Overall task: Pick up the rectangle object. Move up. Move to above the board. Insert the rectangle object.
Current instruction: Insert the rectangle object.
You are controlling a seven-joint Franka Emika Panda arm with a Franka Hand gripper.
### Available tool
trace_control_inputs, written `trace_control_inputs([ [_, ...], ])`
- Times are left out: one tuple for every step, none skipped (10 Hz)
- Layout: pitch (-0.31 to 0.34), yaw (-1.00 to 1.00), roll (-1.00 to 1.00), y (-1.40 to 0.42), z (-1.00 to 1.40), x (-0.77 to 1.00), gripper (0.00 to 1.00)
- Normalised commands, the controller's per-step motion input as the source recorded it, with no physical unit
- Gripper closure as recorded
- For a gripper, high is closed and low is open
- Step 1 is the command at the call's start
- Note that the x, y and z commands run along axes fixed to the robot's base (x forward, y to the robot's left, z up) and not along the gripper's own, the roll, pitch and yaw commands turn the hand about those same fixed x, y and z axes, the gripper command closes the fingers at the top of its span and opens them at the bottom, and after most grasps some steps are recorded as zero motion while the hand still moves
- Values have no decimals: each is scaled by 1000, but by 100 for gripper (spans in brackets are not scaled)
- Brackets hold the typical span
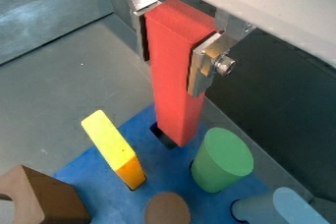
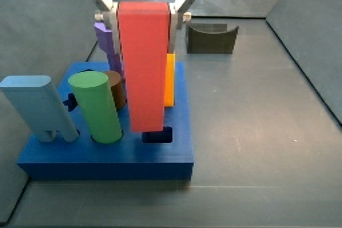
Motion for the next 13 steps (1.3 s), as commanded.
trace_control_inputs([
  [-140,-37,-91,0,-129,151,100],
  [-234,-63,-150,0,-60,83,100],
  [-266,-54,-141,0,-51,43,100],
  [-211,-29,-63,20,-140,3,100],
  [-74,-9,37,80,-251,14,100],
  [0,0,157,94,-269,37,100],
  [0,0,93,71,-194,49,100],
  [0,-103,44,9,-74,83,100],
  [0,-166,6,0,0,131,100],
  [0,-203,0,0,-11,154,100],
  [0,-194,21,0,-66,77,100],
  [47,-114,89,43,-149,66,100],
  [26,-89,84,26,-200,106,100],
])
